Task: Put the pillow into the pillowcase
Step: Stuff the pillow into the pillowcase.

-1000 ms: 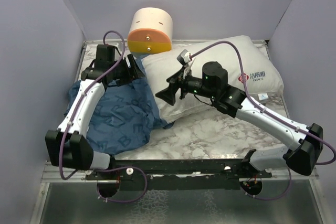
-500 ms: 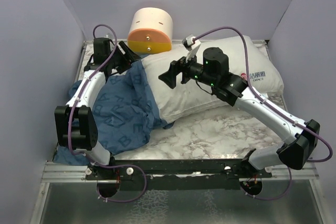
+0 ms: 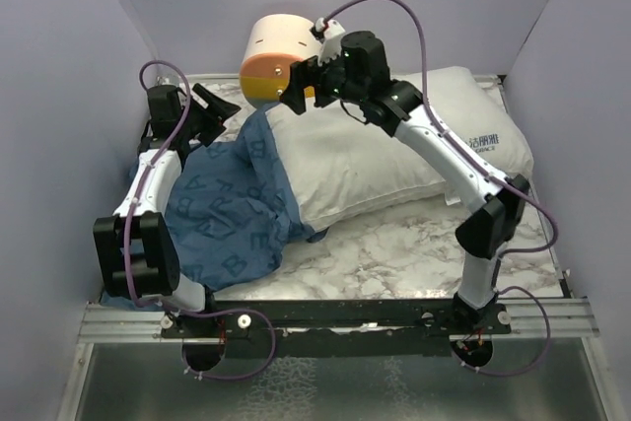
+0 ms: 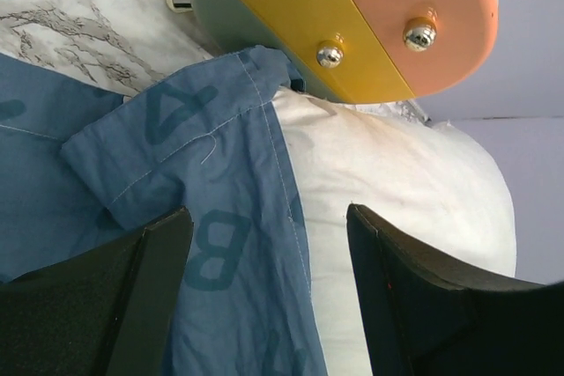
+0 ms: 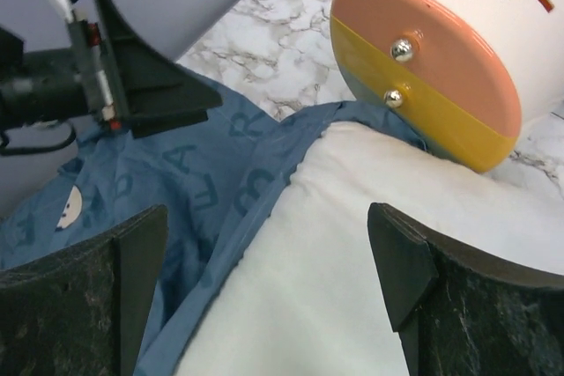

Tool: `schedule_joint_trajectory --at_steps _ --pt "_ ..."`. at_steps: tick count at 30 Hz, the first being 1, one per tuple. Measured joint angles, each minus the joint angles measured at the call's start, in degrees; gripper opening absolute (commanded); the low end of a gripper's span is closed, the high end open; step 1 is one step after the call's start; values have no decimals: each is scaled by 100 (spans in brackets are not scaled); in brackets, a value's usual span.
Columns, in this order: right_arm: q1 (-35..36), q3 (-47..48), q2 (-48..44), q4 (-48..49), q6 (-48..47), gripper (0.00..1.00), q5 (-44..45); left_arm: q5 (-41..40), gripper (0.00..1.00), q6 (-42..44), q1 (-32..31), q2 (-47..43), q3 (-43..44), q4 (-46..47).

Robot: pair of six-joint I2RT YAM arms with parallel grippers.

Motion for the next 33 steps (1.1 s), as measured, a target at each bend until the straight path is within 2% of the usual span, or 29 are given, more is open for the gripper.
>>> schedule_joint_trajectory --at_steps 6,9,12,15,18,21,23,29,33 --pt "0 2975 2179 -1576 -61 93 221 -2 74 269 -52 -177 7 -275" --pt "15 3329 2658 -2028 -61 93 413 -4 74 271 -160 -195 -31 -313" --pt "20 3014 2743 -2312 -90 90 669 -4 74 269 -439 -157 -31 -317" --pt "55 2712 2791 -2476 -216 79 935 -2 73 271 -752 -11 -24 -271" --pt "81 2417 2747 -2402 -345 55 1093 0 73 275 -981 273 -4 -289" --pt "87 1886 2520 -2131 -433 23 1169 -7 73 291 -1014 503 28 -376" --pt "87 1349 2208 -1899 -448 10 1167 -44 72 319 -1040 538 35 -417" --pt "94 -179 1141 -1169 -232 1 903 -142 70 516 -1239 505 140 -518" --pt "144 -1036 518 -782 -15 1 688 -293 64 673 -1394 326 140 -745"
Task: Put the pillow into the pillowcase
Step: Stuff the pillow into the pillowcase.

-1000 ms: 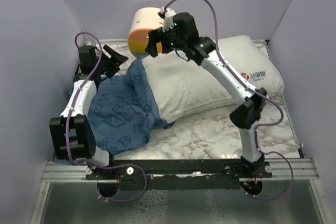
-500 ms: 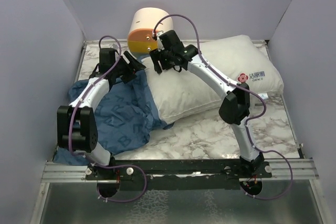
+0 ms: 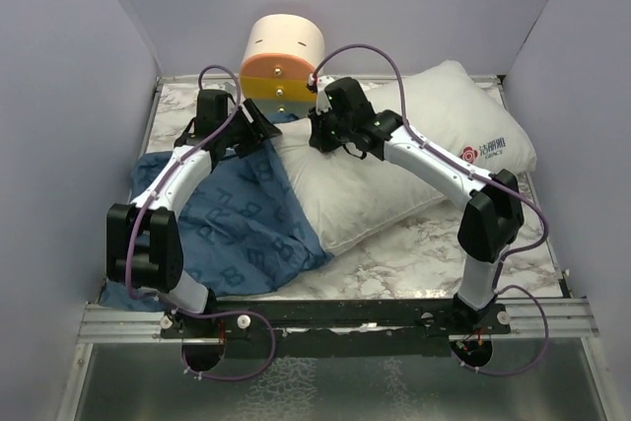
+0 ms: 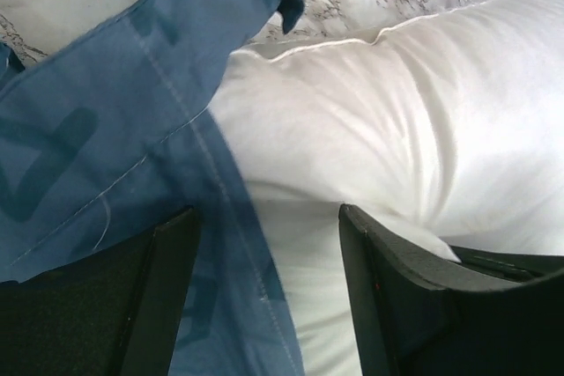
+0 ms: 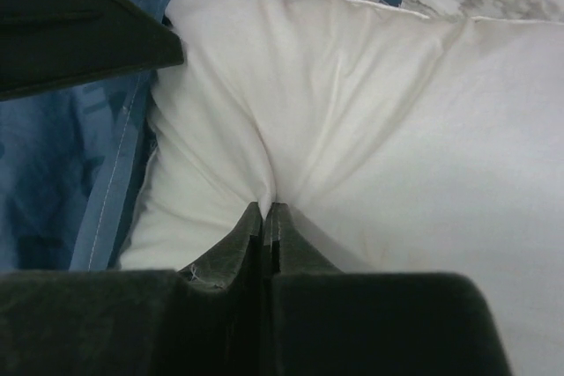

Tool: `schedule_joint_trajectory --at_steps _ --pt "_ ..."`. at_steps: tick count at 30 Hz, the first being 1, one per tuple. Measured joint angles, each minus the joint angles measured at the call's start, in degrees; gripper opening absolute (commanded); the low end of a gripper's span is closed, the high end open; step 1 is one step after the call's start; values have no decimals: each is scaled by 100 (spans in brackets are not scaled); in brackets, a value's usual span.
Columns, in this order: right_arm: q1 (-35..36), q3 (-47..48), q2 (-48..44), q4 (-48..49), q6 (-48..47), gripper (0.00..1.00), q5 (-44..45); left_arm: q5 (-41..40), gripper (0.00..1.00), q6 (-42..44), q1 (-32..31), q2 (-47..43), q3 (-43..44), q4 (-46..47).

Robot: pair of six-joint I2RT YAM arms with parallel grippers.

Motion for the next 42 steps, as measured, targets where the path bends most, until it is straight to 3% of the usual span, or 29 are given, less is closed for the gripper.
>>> schedule_joint_trajectory --at_steps 5,15,23,31,42 --pt "20 -719 -446 470 236 1 -201 -173 53 160 -197 -345 4 -284" --pt "17 -1296 -772 1043 437 1 -348 -815 51 256 -555 -1095 -195 -1108" --pt "17 -1558 -933 1250 476 1 -494 -999 41 291 -555 -1049 -267 -1276" --pt "13 -1718 -1005 1438 503 1 -527 -977 1 376 -568 -638 -170 -1287" --pt "11 -1886 -1231 1499 498 1 -564 -748 0 435 -605 -702 839 -1589"
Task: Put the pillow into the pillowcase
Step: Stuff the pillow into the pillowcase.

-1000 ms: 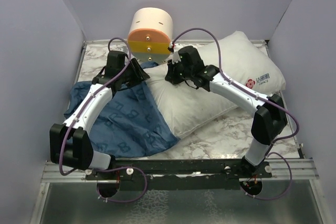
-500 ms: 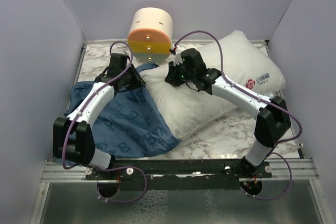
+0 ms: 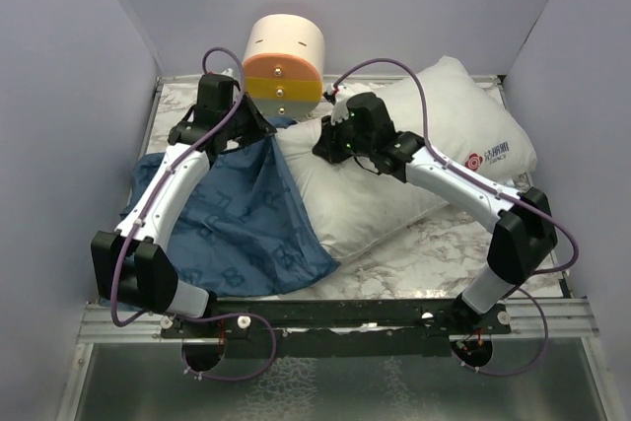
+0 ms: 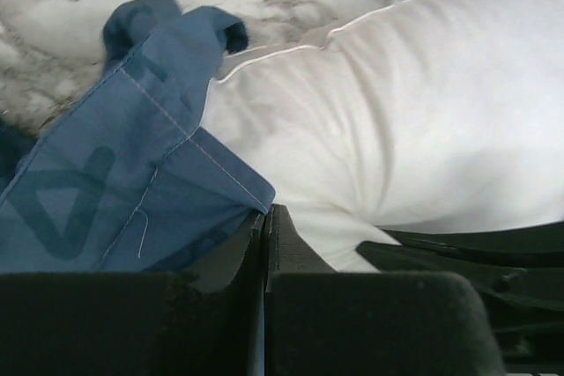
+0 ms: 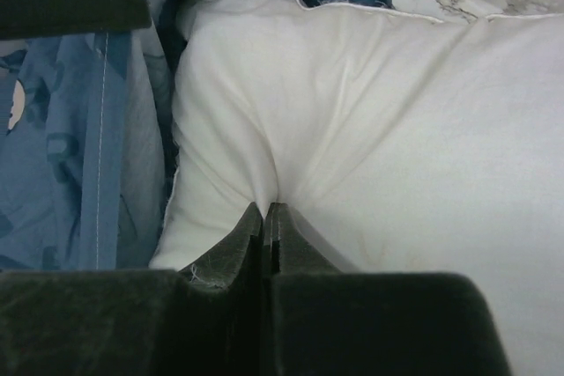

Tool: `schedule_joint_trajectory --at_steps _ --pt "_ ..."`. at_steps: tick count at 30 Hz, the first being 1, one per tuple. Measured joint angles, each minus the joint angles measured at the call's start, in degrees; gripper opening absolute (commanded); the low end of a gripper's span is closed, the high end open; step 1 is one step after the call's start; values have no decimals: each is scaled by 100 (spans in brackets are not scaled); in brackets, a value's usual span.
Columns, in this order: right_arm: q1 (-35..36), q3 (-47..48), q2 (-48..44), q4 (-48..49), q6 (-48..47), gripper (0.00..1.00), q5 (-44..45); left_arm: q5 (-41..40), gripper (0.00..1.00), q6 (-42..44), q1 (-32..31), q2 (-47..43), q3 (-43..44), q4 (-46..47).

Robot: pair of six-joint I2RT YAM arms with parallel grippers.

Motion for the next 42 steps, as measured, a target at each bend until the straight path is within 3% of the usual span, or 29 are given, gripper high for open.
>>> schedule_joint_trajectory --at_steps 7,13,19,24,25,29,32,37,42 --pt "-35 -640 -761 470 155 1 -433 468 0 -136 -380 59 525 192" --pt "-92 -1204 -1167 1327 511 1 -1043 728 0 -201 -752 813 966 273" --pt "-103 -1281 -1178 1279 621 1 -750 1064 0 -212 -1069 1290 1547 439" --pt "-190 -1517 -1268 1141 719 2 -260 1325 0 -319 -1204 1172 1270 1110" --pt "-238 -1563 -1287 1126 723 3 -225 1351 0 -339 -1209 1106 1108 1268" --pt "-411 -1580 -1266 1121 634 25 -264 1386 0 -354 -1226 986 634 1537" --pt "-463 -1580 -1231 1250 442 38 -437 1390 11 -321 -1224 1237 597 1574" --pt "-496 -1580 -1237 1351 83 56 -728 1244 48 -232 -1224 2140 1285 1213" --pt "-557 -1685 -1808 1285 -216 69 -988 649 64 -168 -1115 2216 1801 901"
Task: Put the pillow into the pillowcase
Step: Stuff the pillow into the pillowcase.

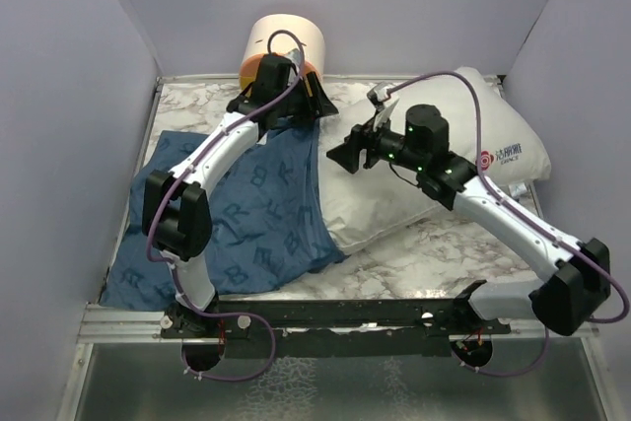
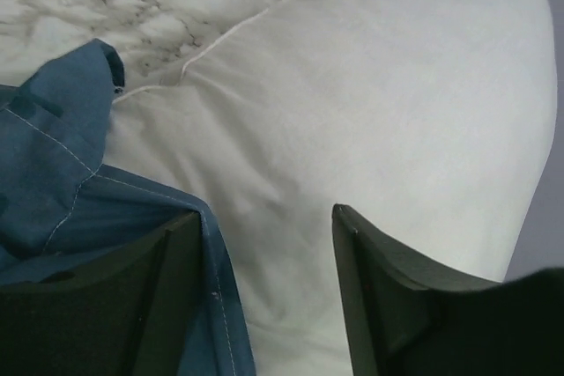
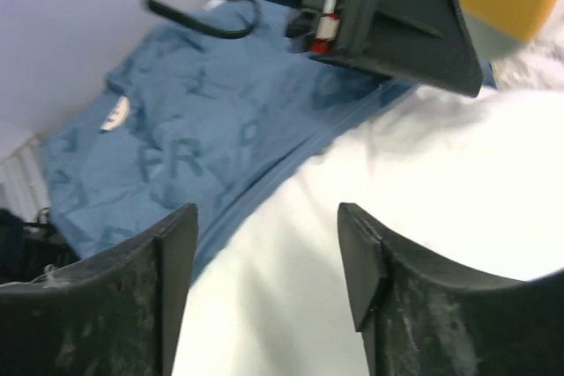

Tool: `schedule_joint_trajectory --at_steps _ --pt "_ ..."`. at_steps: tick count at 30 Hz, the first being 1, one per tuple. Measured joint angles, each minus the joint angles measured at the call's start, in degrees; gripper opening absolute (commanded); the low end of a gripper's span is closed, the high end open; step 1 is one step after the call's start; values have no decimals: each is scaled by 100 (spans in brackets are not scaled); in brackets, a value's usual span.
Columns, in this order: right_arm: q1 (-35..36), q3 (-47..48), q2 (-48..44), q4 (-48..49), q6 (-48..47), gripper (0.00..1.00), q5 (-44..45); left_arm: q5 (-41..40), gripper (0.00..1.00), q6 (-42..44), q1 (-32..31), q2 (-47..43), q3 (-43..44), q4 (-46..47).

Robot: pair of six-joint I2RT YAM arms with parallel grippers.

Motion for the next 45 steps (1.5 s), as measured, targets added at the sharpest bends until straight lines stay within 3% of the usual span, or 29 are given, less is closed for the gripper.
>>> schedule_joint_trajectory --at_steps 4,7,13,15,19,22,25,29,37,45 --pt "-2 -52 -835 -28 -155 75 -400 -223 81 2 304 -243 59 -76" --pt "-2 -59 -1318 -28 -201 78 -732 -334 97 4 638 -807 -387 -9" --pt "-2 -315 -1941 -232 -125 78 -1270 -435 99 -205 1462 -2872 -2229 927" --pt "-2 -452 -2052 -361 -70 78 -1368 -435 93 -411 1576 -3550 -2824 1248" --pt "-2 -763 -2258 -684 98 78 -1480 -144 72 -876 1569 -4262 -3547 1519" --pt "-2 -846 -2330 -1019 188 77 -1480 138 70 -1250 1453 -4354 -3849 1351" --pt "-2 -844 -2323 -1403 221 77 -1464 144 64 -1482 938 -4387 -3995 793" --pt "-2 -844 -2251 -1967 254 73 -1399 -153 63 -1711 -118 -4586 -4006 61" --pt "0 -839 -1880 -2863 262 71 -1097 -868 58 -1862 -1261 -4391 -3930 -990" --pt "66 -857 -1681 -3206 348 67 -621 -1012 12 -2024 -1873 -4028 -3939 -1150"
